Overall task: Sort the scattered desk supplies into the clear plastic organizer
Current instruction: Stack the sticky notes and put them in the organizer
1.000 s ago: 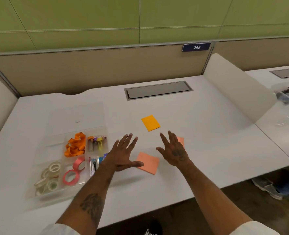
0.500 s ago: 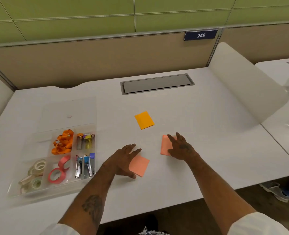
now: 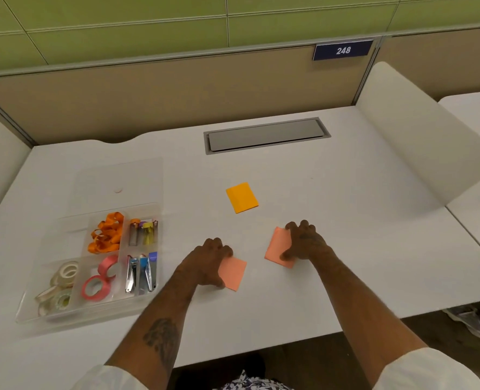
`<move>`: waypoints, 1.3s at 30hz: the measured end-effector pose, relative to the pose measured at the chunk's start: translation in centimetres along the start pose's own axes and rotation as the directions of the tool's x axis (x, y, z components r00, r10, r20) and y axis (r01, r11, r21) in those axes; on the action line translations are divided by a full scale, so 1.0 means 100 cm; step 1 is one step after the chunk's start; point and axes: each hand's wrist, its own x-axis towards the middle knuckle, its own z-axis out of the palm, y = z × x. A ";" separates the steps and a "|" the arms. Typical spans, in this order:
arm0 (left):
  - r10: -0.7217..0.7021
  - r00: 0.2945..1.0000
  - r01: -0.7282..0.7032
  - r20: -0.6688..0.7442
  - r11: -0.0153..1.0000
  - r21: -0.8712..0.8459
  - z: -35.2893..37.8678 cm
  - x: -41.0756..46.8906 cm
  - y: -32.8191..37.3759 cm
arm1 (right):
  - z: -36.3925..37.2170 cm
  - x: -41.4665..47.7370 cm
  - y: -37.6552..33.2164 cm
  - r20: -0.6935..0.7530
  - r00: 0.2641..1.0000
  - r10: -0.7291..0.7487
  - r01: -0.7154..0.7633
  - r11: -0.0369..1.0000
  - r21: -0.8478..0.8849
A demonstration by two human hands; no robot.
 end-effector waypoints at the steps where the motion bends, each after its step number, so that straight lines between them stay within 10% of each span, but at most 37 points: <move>1: -0.014 1.000 0.014 0.007 1.000 0.011 -0.001 0.001 0.001 | 0.000 0.000 0.000 0.008 1.000 0.006 -0.006 1.000 0.030; 12: -0.096 0.994 0.090 0.047 0.991 0.100 0.004 0.008 0.004 | 0.006 -0.004 -0.002 0.046 0.998 0.045 -0.048 0.997 0.062; 17: -0.140 0.983 0.153 0.120 0.982 -0.114 0.004 0.007 0.002 | 0.003 -0.002 -0.002 0.064 0.998 0.014 -0.021 0.994 0.110; 23: -0.160 0.984 0.175 0.071 0.915 -0.364 -0.011 -0.007 -0.007 | -0.011 0.004 -0.002 0.027 1.000 -0.012 -0.004 0.850 0.526; 28: -0.270 0.962 0.186 -0.041 0.756 -0.628 -0.032 -0.032 -0.029 | -0.021 0.005 -0.031 -0.095 0.995 0.014 0.066 0.619 0.782; 39: -0.488 0.849 0.003 -0.203 0.389 -0.921 -0.052 -0.104 -0.145 | -0.028 0.008 -0.197 -0.227 0.967 -0.115 0.255 0.457 0.852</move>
